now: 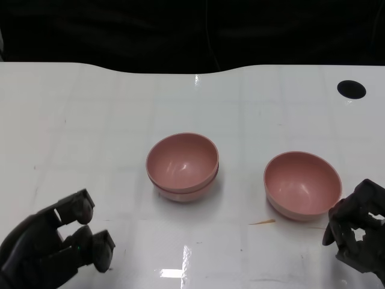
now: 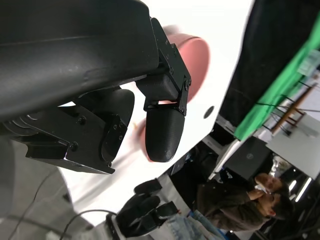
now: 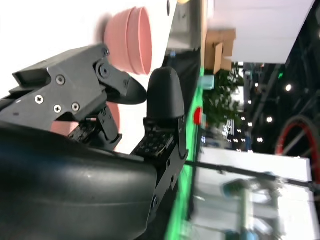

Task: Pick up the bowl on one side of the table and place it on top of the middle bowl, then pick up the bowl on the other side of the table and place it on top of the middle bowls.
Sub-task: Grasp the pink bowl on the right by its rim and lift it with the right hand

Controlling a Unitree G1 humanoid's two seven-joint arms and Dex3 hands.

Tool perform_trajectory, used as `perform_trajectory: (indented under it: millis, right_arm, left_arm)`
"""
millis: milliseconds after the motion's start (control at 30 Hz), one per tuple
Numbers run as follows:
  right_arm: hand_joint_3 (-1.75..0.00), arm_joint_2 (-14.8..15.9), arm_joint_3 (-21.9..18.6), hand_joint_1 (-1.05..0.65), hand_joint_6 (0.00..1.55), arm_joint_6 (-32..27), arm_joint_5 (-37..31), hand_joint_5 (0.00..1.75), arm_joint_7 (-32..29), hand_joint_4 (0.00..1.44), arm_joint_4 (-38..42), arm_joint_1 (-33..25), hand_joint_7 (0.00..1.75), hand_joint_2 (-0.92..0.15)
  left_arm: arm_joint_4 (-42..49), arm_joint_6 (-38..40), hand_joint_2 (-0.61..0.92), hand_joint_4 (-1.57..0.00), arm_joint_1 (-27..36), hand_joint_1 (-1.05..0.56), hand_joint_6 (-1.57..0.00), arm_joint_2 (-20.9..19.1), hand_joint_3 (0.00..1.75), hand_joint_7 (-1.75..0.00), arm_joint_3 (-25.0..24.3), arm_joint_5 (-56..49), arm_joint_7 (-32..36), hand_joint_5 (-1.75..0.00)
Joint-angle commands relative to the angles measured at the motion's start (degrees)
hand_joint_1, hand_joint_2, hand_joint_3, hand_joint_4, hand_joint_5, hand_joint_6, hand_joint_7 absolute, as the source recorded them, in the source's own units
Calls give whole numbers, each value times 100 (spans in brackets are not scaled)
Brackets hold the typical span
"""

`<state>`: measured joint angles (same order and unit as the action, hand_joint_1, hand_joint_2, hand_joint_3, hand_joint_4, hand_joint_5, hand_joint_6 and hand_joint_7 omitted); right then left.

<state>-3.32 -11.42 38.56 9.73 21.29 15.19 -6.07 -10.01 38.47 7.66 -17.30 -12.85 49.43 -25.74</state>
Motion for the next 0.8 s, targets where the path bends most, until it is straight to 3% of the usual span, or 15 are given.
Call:
perform_trajectory:
  millis: [33, 200, 267, 333, 367, 433, 533, 633, 800]
  right_arm:
    - [-69, 322, -214, -8, 82, 1160, -931, 150, -600, 89, 322, 197, 124, -80]
    - [-51, 771, -490, -15, 87, 2397, -2719, 137, -1687, 81, 451, 409, 93, -88]
    - [-32, 877, -566, -26, 93, 2477, -3375, 132, -2067, 76, 167, 374, 66, -91]
    - [-27, 1013, -583, -30, 95, 2394, -3945, 117, -2337, 75, -170, 292, 50, -92]
    - [-28, 1101, -590, -37, 93, 2283, -4299, 87, -2452, 75, -396, 247, 31, -92]
    - [-30, 1218, -566, -46, 89, 2054, -4879, 42, -2726, 77, -733, 180, 8, -92]
    - [-30, 1386, -330, -64, 61, 1097, -5957, 11, -2815, 56, -1409, 52, 1, -92]
    - [-21, 1575, 55, -77, 49, 164, -6483, 2, -2528, 47, -1804, 34, 0, -92]
    - [-9, 1913, 775, -82, 49, -634, -6812, 0, -2635, 46, -1561, 263, 0, -92]
  left_arm:
    - [20, 53, 78, -97, -5, 0, -81, -54, 149, -175, -122, -3, -39, -175]
    - [131, 90, 76, -101, -97, 1, -84, -82, 151, -175, -126, -22, -139, -175]
    - [203, 146, 76, -102, -141, 1, -85, -94, 152, -175, -158, 30, -191, -175]
    - [253, 203, 76, -102, -181, 1, -85, -107, 153, -175, -182, 44, -237, -175]
    - [275, 209, 74, -103, -196, 0, -86, -111, 153, -175, -186, 25, -254, -175]
    - [293, 198, 73, -103, -212, 0, -86, -116, 153, -175, -183, -30, -279, -175]
    - [226, 111, 73, -102, -204, 1, -86, -113, 154, -175, -128, -205, -233, -175]
    - [213, 42, 76, -101, -191, -1, -83, -68, 151, -175, -116, -291, -292, -175]
    - [121, 41, 79, -98, -150, 0, -80, -29, 147, -175, -117, -393, -209, -175]
